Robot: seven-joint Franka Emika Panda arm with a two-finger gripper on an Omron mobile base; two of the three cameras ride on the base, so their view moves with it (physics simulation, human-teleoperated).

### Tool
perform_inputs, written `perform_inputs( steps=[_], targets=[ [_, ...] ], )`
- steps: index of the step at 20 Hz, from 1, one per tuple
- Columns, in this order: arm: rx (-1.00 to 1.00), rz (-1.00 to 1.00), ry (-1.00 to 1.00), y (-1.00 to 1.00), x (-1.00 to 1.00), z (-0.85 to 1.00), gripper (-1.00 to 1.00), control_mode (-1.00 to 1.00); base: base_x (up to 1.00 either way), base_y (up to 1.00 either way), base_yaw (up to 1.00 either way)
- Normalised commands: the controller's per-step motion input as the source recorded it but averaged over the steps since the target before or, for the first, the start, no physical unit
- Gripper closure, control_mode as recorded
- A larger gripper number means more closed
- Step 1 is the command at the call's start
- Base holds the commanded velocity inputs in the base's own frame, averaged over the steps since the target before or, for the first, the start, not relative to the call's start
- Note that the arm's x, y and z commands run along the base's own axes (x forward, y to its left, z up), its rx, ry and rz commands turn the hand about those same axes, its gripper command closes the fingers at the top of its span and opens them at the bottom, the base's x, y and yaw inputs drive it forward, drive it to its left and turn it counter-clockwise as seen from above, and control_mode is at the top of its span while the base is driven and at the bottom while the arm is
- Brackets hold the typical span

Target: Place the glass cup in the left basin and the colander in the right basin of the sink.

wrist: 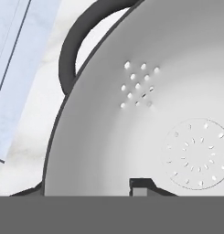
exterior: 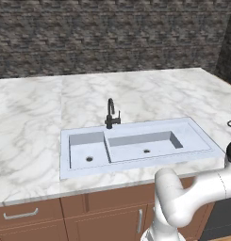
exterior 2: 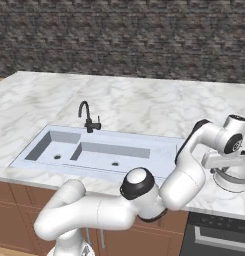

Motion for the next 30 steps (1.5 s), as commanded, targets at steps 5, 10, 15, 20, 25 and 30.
perform_inputs(
  steps=[5,10,15,20,25,30],
  targets=[
    [-0.03,0.01,-0.07,0.03,-0.08,0.28,1.0,-1.0,0.0,0.0,0.0],
    [-0.05,0.04,-0.17,0.09,-0.17,0.37,1.0,-1.0,0.0,0.0,0.0],
    [-0.1,0.08,-0.25,0.21,-0.23,0.31,1.0,-1.0,0.0,0.0,0.0],
    [-0.13,0.11,-0.29,0.32,-0.25,0.27,1.0,-1.0,0.0,0.0,0.0],
    [-0.17,0.16,-0.28,0.53,-0.26,0.18,1.0,-1.0,0.0,0.0,0.0],
    [-0.17,0.19,-0.14,0.71,-0.08,0.13,1.0,-1.0,0.0,0.0,0.0]
  ],
)
